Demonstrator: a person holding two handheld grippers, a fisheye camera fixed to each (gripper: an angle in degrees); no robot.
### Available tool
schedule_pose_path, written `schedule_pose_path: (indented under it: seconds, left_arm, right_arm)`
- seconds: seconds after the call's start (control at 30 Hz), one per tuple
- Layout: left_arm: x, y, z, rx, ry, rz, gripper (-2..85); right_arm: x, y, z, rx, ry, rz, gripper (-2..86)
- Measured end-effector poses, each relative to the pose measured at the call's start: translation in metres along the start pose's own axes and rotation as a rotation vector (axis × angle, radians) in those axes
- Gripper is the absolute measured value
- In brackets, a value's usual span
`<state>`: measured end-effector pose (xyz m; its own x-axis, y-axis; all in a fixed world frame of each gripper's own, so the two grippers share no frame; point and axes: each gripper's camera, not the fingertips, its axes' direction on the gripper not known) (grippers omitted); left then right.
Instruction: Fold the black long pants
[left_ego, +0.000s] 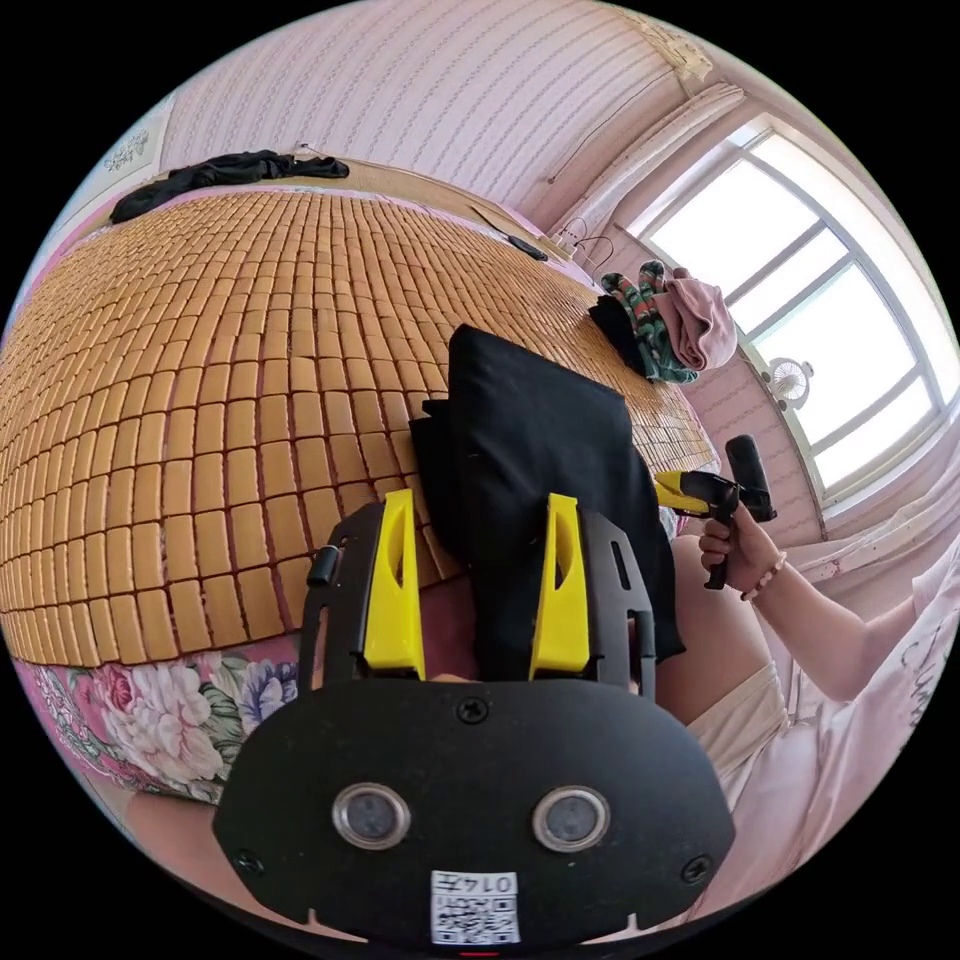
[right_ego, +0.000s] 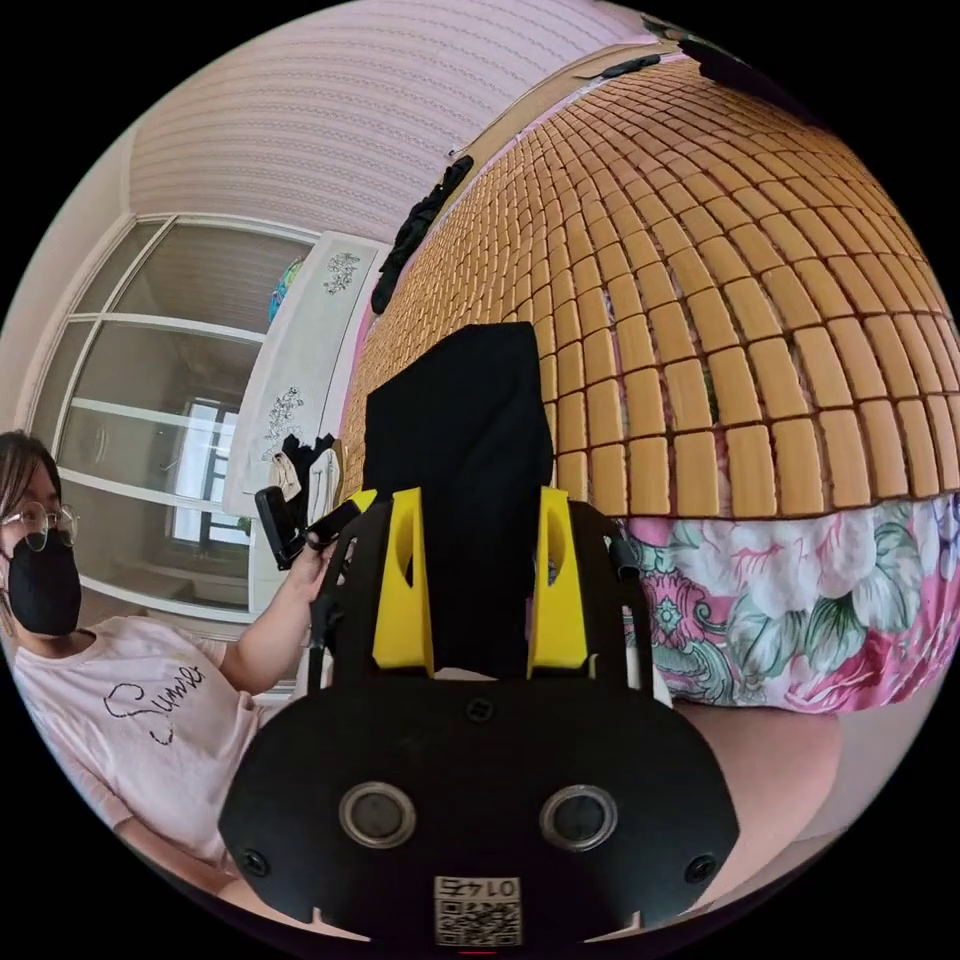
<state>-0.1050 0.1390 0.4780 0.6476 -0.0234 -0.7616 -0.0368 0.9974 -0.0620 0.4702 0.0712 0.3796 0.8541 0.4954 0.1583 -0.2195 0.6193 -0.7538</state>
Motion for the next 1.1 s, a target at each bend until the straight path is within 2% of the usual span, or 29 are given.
schedule_pose_path:
  seconds: [0.13, 0.2, 0.27, 0.33, 0.37, 0.43, 0.6, 0.7, 0.77, 0.9, 1.1]
  left_arm:
    - [-0.011, -0.004, 0.004, -0.042, 0.134, -0.040, 12.7]
    - [-0.014, -0.005, -0.002, -0.034, 0.140, -0.043, 11.2]
    - [-0.014, -0.005, -0.012, -0.021, 0.142, -0.022, 9.3]
    - [-0.012, -0.006, -0.020, -0.016, 0.143, -0.007, 8.2]
    - [-0.011, -0.005, -0.023, -0.012, 0.135, 0.002, 7.9]
    - [-0.012, -0.004, -0.028, -0.006, 0.142, -0.006, 7.8]
    - [-0.014, -0.002, -0.046, 0.001, 0.149, -0.036, 9.6]
    - [-0.010, 0.002, -0.050, 0.021, 0.138, -0.054, 9.3]
    - [-0.008, 0.004, -0.062, 0.042, 0.163, -0.058, 6.4]
    - [-0.005, 0.019, -0.092, 0.095, 0.173, -0.086, 5.5]
    - [-0.013, 0.092, -0.243, 0.495, 0.171, -0.160, 5.4]
  right_arm:
    - [-0.002, 0.004, 0.009, 0.009, -0.061, -0.022, 11.6]
    - [-0.007, 0.001, 0.004, -0.026, -0.034, -0.014, 10.7]
    - [-0.020, 0.005, -0.016, 0.072, 0.050, -0.047, 10.0]
    - [-0.022, 0.007, -0.018, 0.091, 0.067, -0.048, 10.6]
    - [-0.018, 0.004, -0.007, 0.010, 0.049, -0.021, 11.0]
    - [-0.016, 0.004, 0.005, -0.031, -0.052, -0.028, 11.1]
    - [-0.018, 0.006, 0.016, -0.031, -0.244, 0.009, 10.6]
    - [-0.028, 0.003, 0.019, -0.099, -0.358, 0.052, 7.1]
    - [-0.071, 0.000, 0.005, -0.096, -0.246, -0.069, 4.2]
    - [-0.155, -0.012, -0.005, -0.165, -0.155, -0.284, 2.1]
    - [-0.325, -0.033, 0.023, -0.347, -0.204, -0.660, 1.4]
